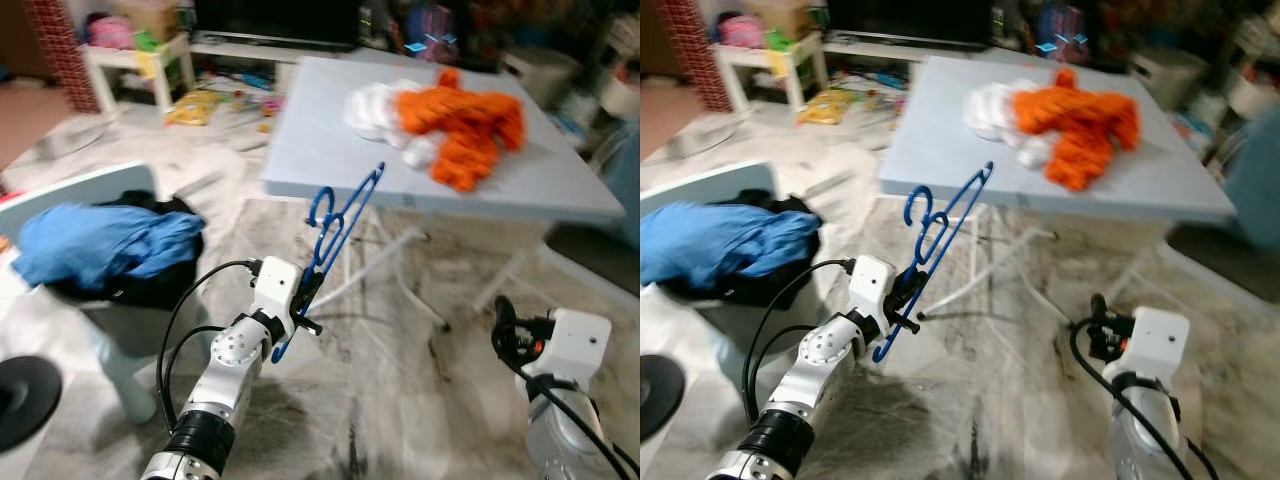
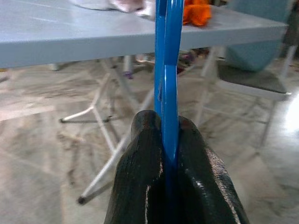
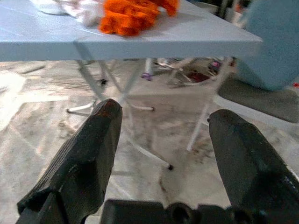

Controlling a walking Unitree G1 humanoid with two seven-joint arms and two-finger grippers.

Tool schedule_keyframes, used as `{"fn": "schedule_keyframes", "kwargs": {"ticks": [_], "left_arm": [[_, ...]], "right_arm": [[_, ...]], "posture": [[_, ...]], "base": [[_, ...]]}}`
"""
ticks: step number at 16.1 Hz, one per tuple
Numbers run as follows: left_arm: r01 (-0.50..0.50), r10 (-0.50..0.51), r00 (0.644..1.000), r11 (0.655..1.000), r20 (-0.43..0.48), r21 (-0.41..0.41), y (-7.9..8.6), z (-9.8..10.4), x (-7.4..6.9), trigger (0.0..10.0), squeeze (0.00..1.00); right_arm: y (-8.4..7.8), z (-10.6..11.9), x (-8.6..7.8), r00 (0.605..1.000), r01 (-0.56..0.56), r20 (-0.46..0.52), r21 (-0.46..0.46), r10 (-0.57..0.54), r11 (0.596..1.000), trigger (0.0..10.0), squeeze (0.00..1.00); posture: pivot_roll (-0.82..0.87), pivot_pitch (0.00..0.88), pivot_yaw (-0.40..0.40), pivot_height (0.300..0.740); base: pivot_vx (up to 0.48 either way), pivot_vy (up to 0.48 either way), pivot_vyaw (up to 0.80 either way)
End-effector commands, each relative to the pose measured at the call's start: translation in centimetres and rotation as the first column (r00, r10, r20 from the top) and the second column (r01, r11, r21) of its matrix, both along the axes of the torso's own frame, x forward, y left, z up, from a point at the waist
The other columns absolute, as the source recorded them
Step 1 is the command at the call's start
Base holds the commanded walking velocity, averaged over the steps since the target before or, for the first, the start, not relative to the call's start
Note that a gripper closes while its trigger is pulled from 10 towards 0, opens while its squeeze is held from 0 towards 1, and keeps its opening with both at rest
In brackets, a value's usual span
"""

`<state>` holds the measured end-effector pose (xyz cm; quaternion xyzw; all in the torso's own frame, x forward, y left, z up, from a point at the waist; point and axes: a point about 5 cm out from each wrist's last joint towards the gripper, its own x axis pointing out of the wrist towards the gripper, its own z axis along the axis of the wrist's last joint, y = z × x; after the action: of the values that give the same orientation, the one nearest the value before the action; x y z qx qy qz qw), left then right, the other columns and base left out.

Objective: Hang hanger

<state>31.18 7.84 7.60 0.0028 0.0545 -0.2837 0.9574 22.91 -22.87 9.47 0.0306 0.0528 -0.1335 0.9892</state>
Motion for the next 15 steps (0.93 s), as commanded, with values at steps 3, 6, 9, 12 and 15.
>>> {"fn": "schedule_keyframes", "kwargs": {"ticks": [3, 6, 9, 12, 15], "left_arm": [[0.048, -0.048, 0.999, 0.999, 0.009, -0.024, -0.6, 0.6, 0.3, 10.0, 0.0], [0.082, -0.082, 0.997, 0.996, -0.011, -0.022, -0.7, 0.4, 0.2, 10.0, 0.0], [0.127, -0.127, 0.991, 0.992, -0.03, -0.023, -1.0, 0.2, -0.1, 10.0, 0.0], [0.285, -0.281, 0.957, 0.957, -0.067, 0.049, -1.0, -0.4, -0.5, 10.0, 0.0], [0.463, -0.447, 0.884, 0.876, -0.137, 0.132, -0.2, -1.3, -1.2, 10.0, 0.0]], "right_arm": [[-0.2, -0.3, -0.1, 1.0, 0.008, -0.022, 0.006, -0.008, 1.0, 10.0, 0.0], [-0.1, -0.5, -0.1, 1.0, 0.007, -0.03, 0.002, -0.007, 1.0, 10.0, 0.0], [-0.2, -0.5, -0.1, 0.999, 0.002, -0.035, -0.008, -0.003, 1.0, 10.0, 0.0], [-1.2, -0.2, -0.1, 0.992, -0.106, -0.079, -0.125, 0.097, 0.987, 10.0, 0.0], [-1.9, 0.0, -0.4, 0.938, -0.331, -0.173, -0.187, 0.301, 0.925, 10.0, 0.0]], "posture": [[0.04, 0.0, -0.082, 0.74], [0.04, 0.0, -0.081, 0.74], [0.04, 0.0, -0.08, 0.74], [0.04, 0.0, -0.081, 0.74], [0.04, 0.0, -0.078, 0.74]], "base": [[0.0, 0.0, -0.8], [0.0, 0.0, -0.8], [0.0, 0.0, -0.8], [0.0, 0.0, -0.8], [0.0, 0.0, -0.23]]}}
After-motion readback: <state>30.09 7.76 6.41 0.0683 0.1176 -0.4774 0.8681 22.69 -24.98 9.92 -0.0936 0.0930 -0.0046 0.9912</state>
